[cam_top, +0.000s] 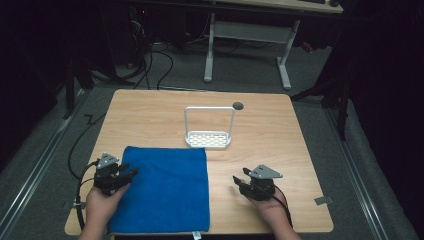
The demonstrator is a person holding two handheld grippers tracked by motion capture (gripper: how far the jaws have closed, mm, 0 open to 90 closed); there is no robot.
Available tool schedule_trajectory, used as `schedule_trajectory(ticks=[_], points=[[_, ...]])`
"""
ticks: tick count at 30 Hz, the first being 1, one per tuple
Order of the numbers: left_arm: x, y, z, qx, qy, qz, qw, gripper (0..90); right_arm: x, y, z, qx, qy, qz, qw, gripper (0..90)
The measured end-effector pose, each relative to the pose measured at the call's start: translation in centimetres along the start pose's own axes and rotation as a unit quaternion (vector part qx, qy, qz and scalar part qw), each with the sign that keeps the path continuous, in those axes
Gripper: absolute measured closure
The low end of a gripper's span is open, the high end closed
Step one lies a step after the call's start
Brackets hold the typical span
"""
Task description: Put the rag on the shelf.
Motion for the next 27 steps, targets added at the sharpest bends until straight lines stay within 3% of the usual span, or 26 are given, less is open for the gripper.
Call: schedule_trajectory(ticks=[7, 12, 14, 17, 20, 27], points=[[0.1, -0.2, -0.2, 0.001, 0.027, 0.012, 0.9996, 57.6, -0.8, 0.1, 0.6, 0.001, -0.012, 0.021, 0.9997, 55.6], [-0.3, -1.0, -0.8, -0.007, 0.019, 0.017, 0.9997, 67.3, -2.8, 0.7, 1.5, 0.006, -0.034, 0.044, 0.9985, 67.5], [-0.5, -1.4, -1.2, -0.011, 0.020, 0.022, 0.9995, 71.7, -3.8, 1.5, 2.1, 0.008, -0.039, 0.066, 0.9970, 71.3], [-0.7, -2.1, -1.8, -0.014, 0.016, 0.028, 0.9994, 73.4, -4.6, 2.1, 2.6, 0.004, -0.047, 0.080, 0.9956, 72.9], [-0.7, -2.5, -2.4, -0.024, 0.017, 0.030, 0.9991, 77.5, -6.2, 3.3, 3.5, 0.009, -0.064, 0.106, 0.9923, 78.2], [-0.1, -2.7, -3.5, -0.055, 0.037, 0.025, 0.9975, 87.4, -8.5, 4.9, 4.2, -0.009, -0.100, 0.117, 0.9880, 90.0]])
Point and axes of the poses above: each handheld gripper's, and its own axes: y roughly forward along the jaws, z roughly out of its top, x roughly to its right, the point moved 2 cm from there along y, roughly forward along the jaws, and after that the axes turned 2 degrees about y, right-handed, at the moved point
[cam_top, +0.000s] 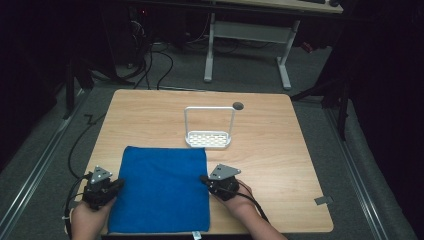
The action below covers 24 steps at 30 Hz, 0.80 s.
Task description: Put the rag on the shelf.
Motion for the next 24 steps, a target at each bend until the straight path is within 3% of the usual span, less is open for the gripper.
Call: schedule_trajectory(ticks=[4, 8, 10, 17, 24], points=[[0.3, 0.3, -0.2, -0.007, 0.007, -0.003, 0.9999, 88.3, 0.1, 1.0, -0.1, -0.020, 0.003, -0.007, 0.9998, 90.0], [0.5, 0.4, -0.2, -0.006, 0.011, -0.005, 0.9999, 90.0, 0.6, 1.7, -0.7, -0.058, 0.002, -0.011, 0.9983, 90.0], [0.6, 0.4, -0.1, -0.007, 0.015, -0.006, 0.9998, 90.0, 0.6, 1.7, -0.9, -0.061, 0.005, -0.011, 0.9981, 90.0], [1.5, 0.8, 0.3, -0.009, 0.026, -0.028, 0.9992, 90.0, 1.0, 0.7, -1.6, -0.065, 0.008, -0.015, 0.9978, 90.0], [4.3, 1.9, 1.5, -0.018, 0.072, -0.060, 0.9955, 90.0, 2.0, -1.4, -3.1, -0.069, 0.025, -0.032, 0.9968, 90.0]])
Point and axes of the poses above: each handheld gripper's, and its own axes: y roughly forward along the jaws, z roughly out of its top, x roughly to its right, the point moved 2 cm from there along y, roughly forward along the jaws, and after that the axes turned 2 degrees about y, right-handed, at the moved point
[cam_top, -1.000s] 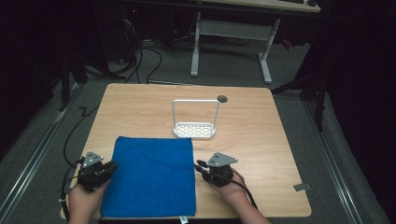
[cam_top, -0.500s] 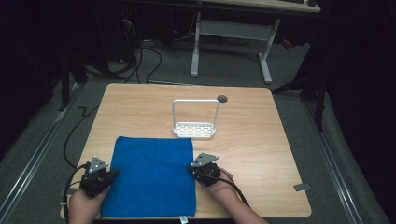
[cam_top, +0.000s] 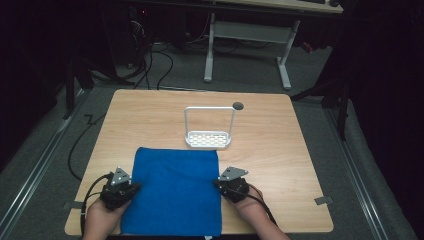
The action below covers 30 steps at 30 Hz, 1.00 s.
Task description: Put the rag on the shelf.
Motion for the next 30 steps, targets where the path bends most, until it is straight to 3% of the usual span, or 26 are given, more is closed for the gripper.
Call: schedule_trajectory(ticks=[8, 13, 18, 24, 30], points=[[2.0, 1.4, 1.4, 0.004, 0.019, -0.044, 0.9988, 90.0, 1.7, -2.4, -2.3, -0.005, 0.029, -0.025, 0.9992, 90.0], [3.6, 2.3, 2.4, 0.004, 0.047, -0.063, 0.9969, 89.8, 2.8, -3.5, -3.4, -0.007, 0.047, -0.041, 0.9980, 90.0], [4.5, 3.1, 3.1, 0.010, 0.064, -0.070, 0.9955, 89.4, 3.7, -4.2, -4.0, -0.009, 0.057, -0.059, 0.9966, 90.0], [4.7, 3.5, 3.3, 0.015, 0.062, -0.073, 0.9953, 89.2, 4.6, -4.4, -4.2, -0.009, 0.070, -0.066, 0.9953, 90.0], [4.8, 3.4, 3.2, 0.017, 0.063, -0.071, 0.9954, 89.0, 4.5, -4.3, -4.1, -0.010, 0.069, -0.070, 0.9951, 90.0]])
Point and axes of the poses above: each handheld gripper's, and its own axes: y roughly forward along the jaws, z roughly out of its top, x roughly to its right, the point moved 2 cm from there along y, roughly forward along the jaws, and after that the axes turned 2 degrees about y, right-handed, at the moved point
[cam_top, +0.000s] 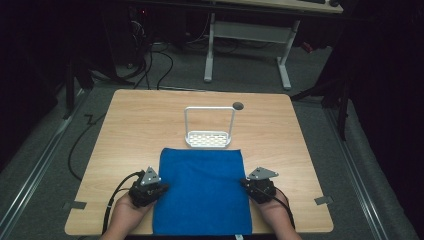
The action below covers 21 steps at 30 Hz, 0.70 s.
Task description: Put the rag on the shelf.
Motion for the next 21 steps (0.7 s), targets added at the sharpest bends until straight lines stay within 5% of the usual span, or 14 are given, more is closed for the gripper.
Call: schedule_trajectory(ticks=[8, 11, 21], points=[[-0.1, -0.4, -0.1, 0.015, -0.013, 0.016, 0.9997, 82.7, 0.0, 0.0, 0.1, 0.002, 0.005, 0.002, 1.0000, 89.6], [-0.8, -1.2, -0.1, 0.052, -0.055, 0.041, 0.9963, 75.5, 0.1, -0.9, 0.5, 0.034, 0.023, 0.003, 0.9992, 86.7], [-2.8, -0.6, 0.1, 0.061, -0.080, 0.103, 0.9896, 60.1, 0.6, -0.7, 0.6, 0.044, 0.026, 0.006, 0.9987, 82.0]])
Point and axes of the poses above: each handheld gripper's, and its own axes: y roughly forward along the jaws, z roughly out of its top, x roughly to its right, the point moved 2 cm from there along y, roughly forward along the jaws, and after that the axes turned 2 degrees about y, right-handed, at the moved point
